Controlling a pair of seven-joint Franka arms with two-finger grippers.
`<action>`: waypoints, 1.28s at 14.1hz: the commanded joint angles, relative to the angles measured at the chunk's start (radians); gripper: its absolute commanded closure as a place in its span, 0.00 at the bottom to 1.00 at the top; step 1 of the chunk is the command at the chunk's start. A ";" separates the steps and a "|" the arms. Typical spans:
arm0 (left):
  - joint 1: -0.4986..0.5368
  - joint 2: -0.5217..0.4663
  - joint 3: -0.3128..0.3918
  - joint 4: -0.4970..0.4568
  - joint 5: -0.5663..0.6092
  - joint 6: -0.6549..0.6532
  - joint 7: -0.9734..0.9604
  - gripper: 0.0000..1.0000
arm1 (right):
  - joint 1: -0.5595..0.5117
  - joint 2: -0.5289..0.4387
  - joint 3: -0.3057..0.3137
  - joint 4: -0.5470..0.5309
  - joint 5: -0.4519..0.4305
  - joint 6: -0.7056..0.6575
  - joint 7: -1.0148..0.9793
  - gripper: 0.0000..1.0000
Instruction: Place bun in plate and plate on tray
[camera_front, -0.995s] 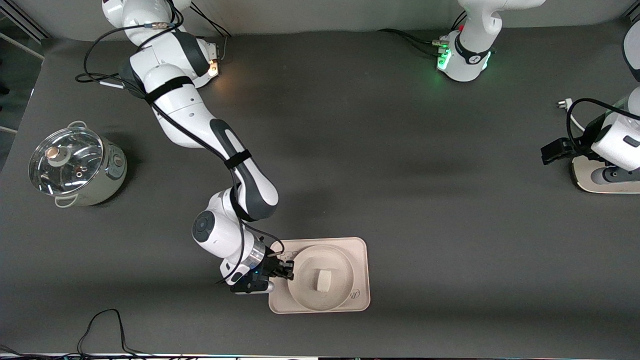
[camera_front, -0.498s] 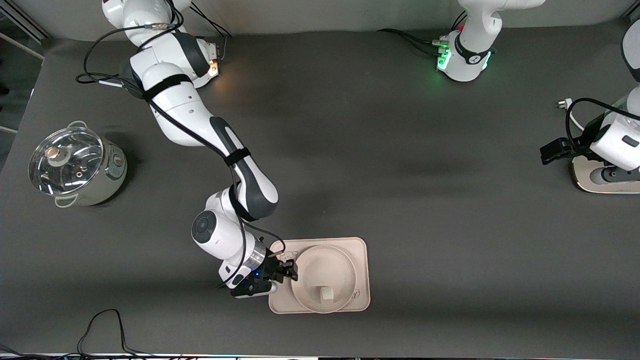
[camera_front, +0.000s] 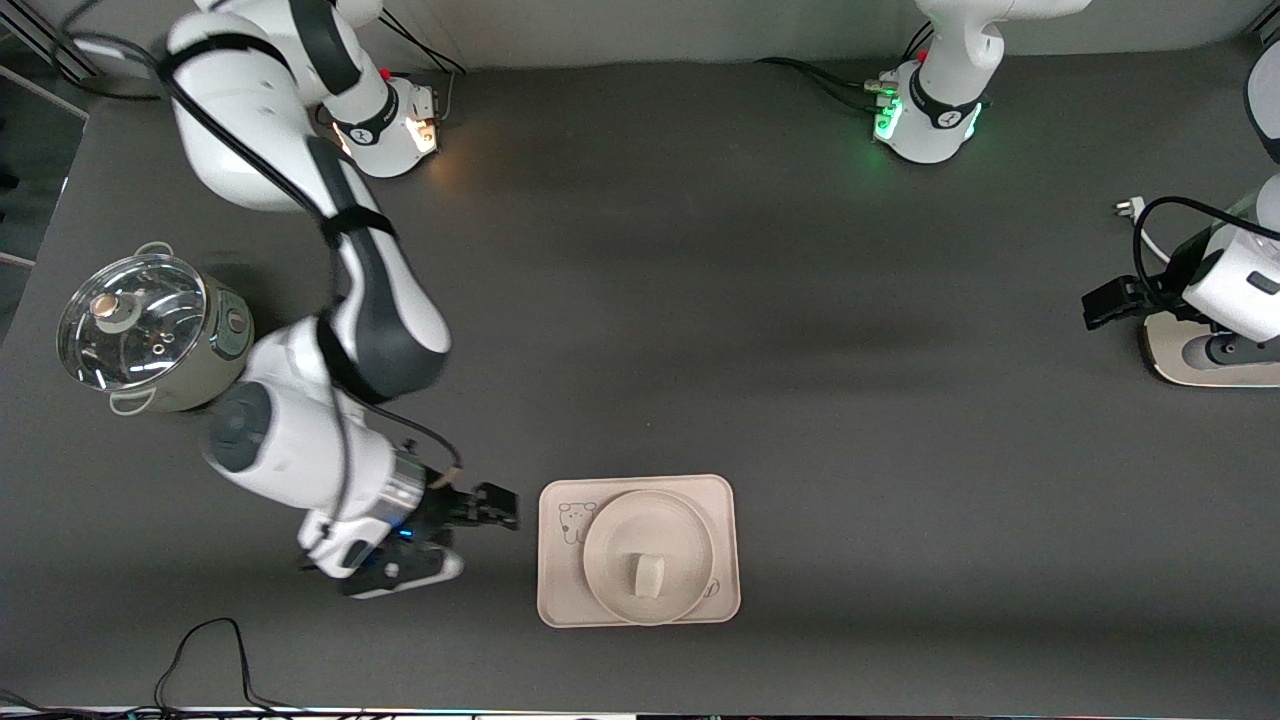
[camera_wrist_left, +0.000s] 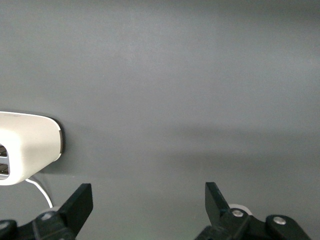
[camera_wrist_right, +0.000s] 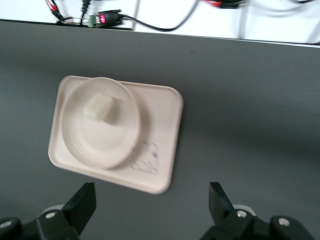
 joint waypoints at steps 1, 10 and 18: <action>0.011 0.004 0.002 0.012 -0.026 0.007 0.000 0.00 | 0.008 -0.311 -0.057 -0.387 -0.015 0.012 -0.055 0.00; 0.011 0.012 -0.003 0.050 -0.024 -0.013 0.003 0.00 | 0.045 -0.824 -0.194 -0.727 -0.263 -0.266 0.107 0.00; 0.013 0.013 0.000 0.070 -0.026 -0.055 0.011 0.00 | 0.079 -0.869 -0.198 -0.730 -0.279 -0.296 0.135 0.00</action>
